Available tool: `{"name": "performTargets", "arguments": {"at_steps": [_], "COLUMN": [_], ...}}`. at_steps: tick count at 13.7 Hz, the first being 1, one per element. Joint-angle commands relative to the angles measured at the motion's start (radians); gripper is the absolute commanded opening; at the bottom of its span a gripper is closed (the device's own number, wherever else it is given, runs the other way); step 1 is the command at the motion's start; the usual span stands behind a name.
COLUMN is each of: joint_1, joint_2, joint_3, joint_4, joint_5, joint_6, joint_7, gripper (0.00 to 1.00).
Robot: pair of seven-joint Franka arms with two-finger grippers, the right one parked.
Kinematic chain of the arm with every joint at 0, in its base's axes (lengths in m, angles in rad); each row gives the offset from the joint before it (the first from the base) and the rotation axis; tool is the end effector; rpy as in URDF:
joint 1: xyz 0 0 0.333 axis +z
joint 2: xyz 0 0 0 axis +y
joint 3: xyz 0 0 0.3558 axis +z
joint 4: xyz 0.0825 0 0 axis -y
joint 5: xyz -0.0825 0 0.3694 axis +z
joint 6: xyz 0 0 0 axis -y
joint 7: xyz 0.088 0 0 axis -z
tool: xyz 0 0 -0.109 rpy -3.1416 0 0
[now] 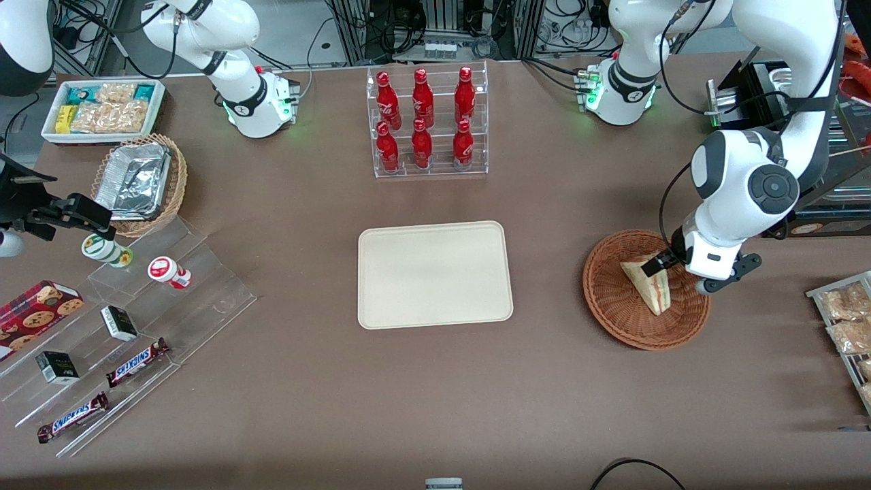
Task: Place sandwich from basket to tray
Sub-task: 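Lower the open left gripper over the wrapped sandwich in the basket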
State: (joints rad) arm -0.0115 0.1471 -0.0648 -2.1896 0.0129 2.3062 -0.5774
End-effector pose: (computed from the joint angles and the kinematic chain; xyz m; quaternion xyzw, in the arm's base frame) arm 0.5403 -0.0403 0.3648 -0.9697 -0.2439 0.0143 0.0048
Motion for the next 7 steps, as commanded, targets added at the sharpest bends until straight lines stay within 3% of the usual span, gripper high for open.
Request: {"name": "performTargets", "arguments": {"at_steps": [1, 7], "joint_1": [0.001, 0.001], "joint_2": [0.023, 0.078], "joint_3": [-0.007, -0.007], "joint_4": [-0.01, -0.016], "joint_5": [0.007, 0.007], "joint_6": [0.048, 0.088], "joint_7": [-0.047, -0.064], "gripper": [1.0, 1.0]}}
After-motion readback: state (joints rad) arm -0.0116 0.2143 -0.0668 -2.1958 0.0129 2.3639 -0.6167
